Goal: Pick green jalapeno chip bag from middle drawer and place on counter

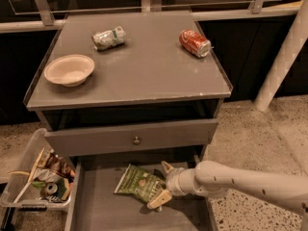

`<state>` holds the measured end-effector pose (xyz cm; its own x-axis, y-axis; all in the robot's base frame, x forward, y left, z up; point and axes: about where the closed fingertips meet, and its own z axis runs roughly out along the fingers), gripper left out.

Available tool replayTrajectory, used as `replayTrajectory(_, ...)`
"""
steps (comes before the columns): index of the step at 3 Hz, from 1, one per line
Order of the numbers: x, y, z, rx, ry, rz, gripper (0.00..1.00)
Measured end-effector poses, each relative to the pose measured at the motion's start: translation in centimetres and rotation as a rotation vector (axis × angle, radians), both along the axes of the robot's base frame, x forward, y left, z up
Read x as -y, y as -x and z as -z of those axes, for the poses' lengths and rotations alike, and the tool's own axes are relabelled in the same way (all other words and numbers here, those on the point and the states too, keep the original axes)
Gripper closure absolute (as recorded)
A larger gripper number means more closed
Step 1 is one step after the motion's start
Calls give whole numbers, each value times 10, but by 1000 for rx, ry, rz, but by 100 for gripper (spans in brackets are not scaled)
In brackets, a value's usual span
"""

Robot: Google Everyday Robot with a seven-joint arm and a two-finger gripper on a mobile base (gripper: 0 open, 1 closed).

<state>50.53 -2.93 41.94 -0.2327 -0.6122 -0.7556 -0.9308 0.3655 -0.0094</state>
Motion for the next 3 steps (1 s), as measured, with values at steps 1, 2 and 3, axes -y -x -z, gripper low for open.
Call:
replayTrajectory(1, -8, -3, 25, 18, 18, 18, 0)
replayTrajectory(2, -16, -8, 45, 18, 20, 27, 0)
replayTrajectory(3, -17, -8, 46, 16, 19, 28, 17)
